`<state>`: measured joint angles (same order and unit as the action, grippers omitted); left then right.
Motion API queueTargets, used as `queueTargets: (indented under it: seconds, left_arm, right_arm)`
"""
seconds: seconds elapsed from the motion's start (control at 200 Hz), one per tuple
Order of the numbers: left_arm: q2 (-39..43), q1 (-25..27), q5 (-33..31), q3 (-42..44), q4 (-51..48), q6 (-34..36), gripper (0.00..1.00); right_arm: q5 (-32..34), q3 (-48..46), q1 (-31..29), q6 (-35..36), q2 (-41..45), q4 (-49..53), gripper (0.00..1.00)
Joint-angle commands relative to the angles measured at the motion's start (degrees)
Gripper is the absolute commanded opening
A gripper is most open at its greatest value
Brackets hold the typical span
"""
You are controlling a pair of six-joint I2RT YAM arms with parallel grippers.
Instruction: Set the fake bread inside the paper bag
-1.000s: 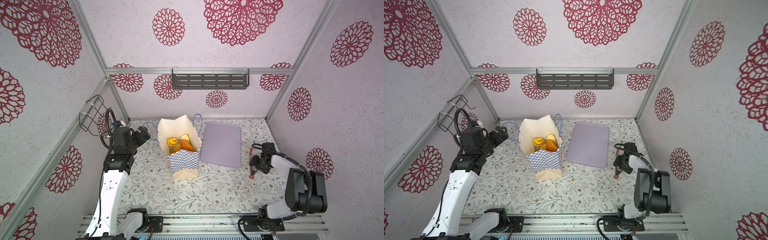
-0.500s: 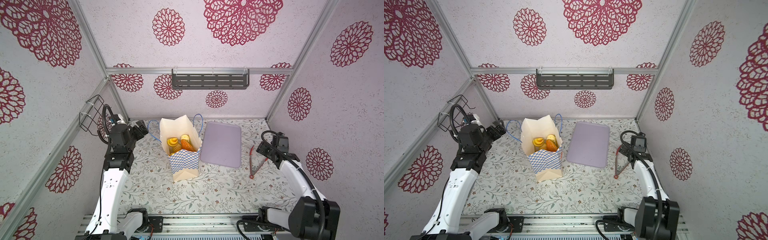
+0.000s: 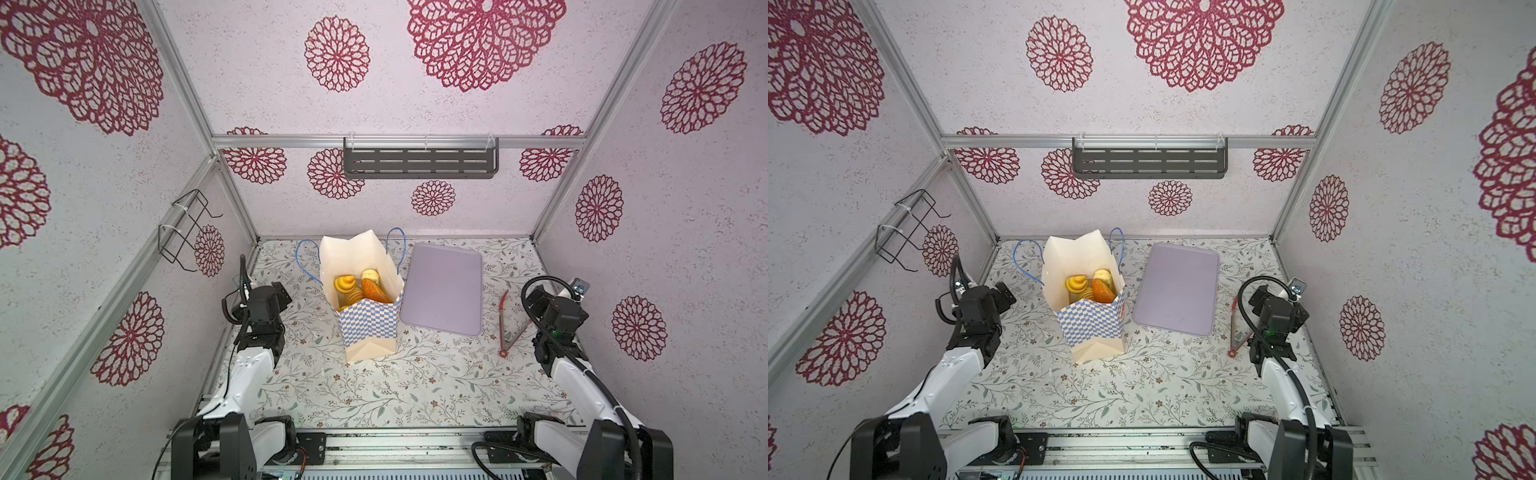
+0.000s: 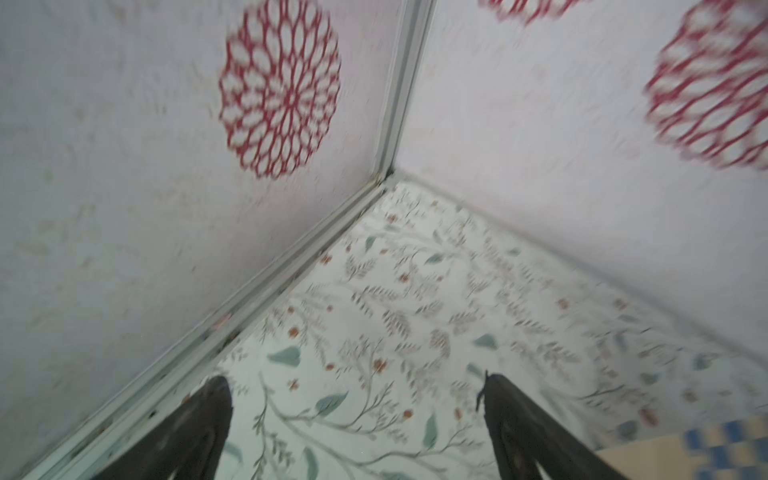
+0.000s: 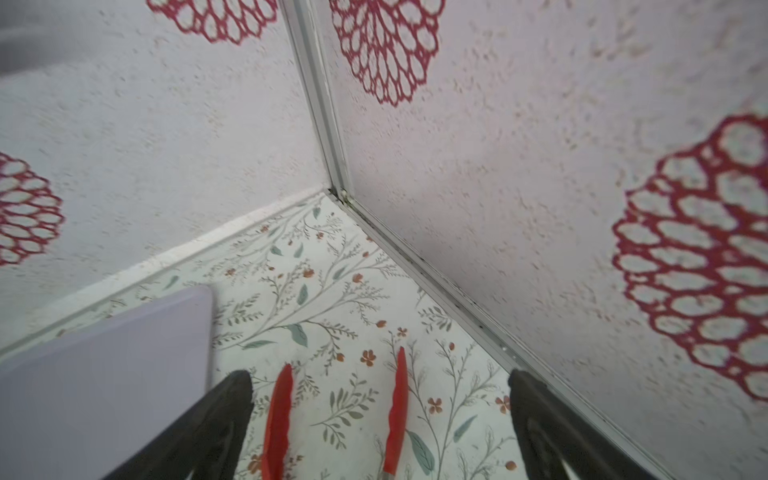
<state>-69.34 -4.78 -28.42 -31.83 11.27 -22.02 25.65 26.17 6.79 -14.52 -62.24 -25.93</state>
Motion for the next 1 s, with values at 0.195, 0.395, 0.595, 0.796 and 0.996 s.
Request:
queueTargets:
  seconds: [0.195,0.395,0.595,0.796,0.996]
  left_arm:
    - [-13.71,0.67,-4.92,-1.33,13.17,5.41,0.97]
    - [-17.46,0.74,-0.78,3.09,29.23,11.08,0.97]
    - [-20.98,0.71,3.71,11.27,49.0,13.9,0.97]
    - [-20.12,0.29,4.07,8.59,41.57,12.79,0.97]
    - [-19.97,0.29,4.09,8.47,41.27,12.68,0.97]
  right_arm:
    - [10.09,-11.27,-4.84,3.59,-10.2,-21.01,0.99]
    - [5.16,-8.62,-7.47,5.05,-16.35,-26.53,0.99]
    - [1.31,-8.41,-9.07,7.93,-17.35,-28.41,0.99]
    - [-0.06,-13.22,-9.16,3.62,-11.28,-28.0,0.99]
    - [-1.26,-14.15,-8.89,5.54,-10.23,-28.66,0.99]
